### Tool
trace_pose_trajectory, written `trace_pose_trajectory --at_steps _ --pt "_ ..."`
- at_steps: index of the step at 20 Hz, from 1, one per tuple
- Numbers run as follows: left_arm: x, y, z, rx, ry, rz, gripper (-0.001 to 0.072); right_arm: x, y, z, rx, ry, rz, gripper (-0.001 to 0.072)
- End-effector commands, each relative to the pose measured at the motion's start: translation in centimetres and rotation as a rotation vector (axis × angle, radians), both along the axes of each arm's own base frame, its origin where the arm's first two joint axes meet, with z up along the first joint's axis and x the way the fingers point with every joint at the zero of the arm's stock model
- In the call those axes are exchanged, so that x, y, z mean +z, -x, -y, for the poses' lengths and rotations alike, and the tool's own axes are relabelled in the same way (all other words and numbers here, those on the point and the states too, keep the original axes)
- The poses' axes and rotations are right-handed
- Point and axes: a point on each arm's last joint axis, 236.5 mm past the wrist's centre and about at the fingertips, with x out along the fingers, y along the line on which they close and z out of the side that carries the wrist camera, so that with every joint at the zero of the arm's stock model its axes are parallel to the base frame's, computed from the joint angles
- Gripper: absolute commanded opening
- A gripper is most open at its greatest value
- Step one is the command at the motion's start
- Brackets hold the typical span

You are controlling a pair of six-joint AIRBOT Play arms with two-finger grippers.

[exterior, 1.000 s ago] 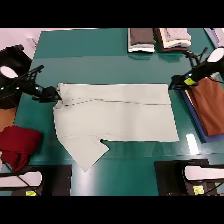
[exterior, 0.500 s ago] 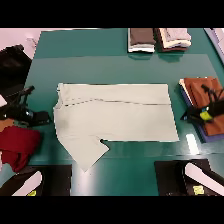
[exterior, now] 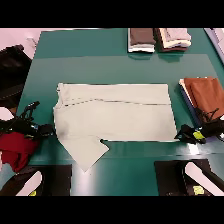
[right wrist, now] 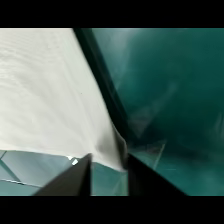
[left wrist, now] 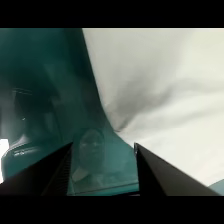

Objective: Fold the shirts.

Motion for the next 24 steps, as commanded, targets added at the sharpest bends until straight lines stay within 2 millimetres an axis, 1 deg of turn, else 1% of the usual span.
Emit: trace_pose_trajectory --at_steps 1,2,4,6,8,11,12,14,15,16,17,18,20,22,24 --pt "-0.3 0.8 0.3 0.001 0.011 -0.027 0.0466 0.5 -1.9 -1.6 0.007 -0.071 0.107 0.0058" --pt "-0.5 1.2 0.4 0.002 0.015 -0.041 0.0466 0.6 -2.0 -1.7 0.014 -0.078 0.119 0.0018" --pt "-1.4 2.2 1.0 0.013 0.04 -0.07 0.0466 0.7 -2.2 -1.6 0.017 -0.074 0.123 0.0017" --pt "-2.3 2.9 2.6 0.044 0.106 -0.09 0.0466 1.1 -2.7 -1.2 0.019 -0.064 0.139 0.0017" --pt "-3.2 3.3 4.1 0.091 0.171 -0.096 0.0466 1.8 -3.4 -0.8 0.023 -0.052 0.158 0.0017" --pt "-3.4 3.1 6.5 0.121 0.286 -0.064 0.0466 2.8 -4.3 -0.2 0.032 -0.04 0.183 0.0017" --pt "-3.4 3.2 7.3 0.111 0.311 -0.06 0.0466 3.1 -4.6 -0.1 0.033 -0.036 0.191 0.0017" --pt "-3.6 4.3 8.5 0.055 0.315 -0.079 0.0464 3.6 -5.0 0.2 0.036 -0.03 0.202 0.0016" --pt "-3.6 4.8 9.2 0.015 0.315 -0.085 0.0348 3.7 -5.1 0.2 0.037 -0.028 0.205 0.0017" --pt "-3.6 5.2 9.7 -0.018 0.313 -0.09 0.0212 3.8 -5.1 0.3 0.038 -0.028 0.206 0.0017" --pt "-3.6 5.6 10.0 -0.043 0.314 -0.098 0.01 4.0 -5.1 0.2 0.042 -0.03 0.205 0.0017" --pt "-3.4 5.8 10.1 -0.06 0.312 -0.102 0.0031 4.1 -5.1 0.2 0.046 -0.034 0.203 0.0017" --pt "-2.7 5.7 9.7 -0.098 0.293 -0.097 0.0029 4.9 -5.1 0.3 0.062 -0.037 0.201 0.0016" --pt "-1.2 5.5 8.5 -0.121 0.229 -0.043 0.0028 5.9 -4.9 0.7 0.088 -0.02 0.201 0.0016" --pt "0.9 6.0 7.0 -0.135 0.154 0.012 0.0029 7.1 -4.8 1.0 0.104 0.021 0.235 0.0016"
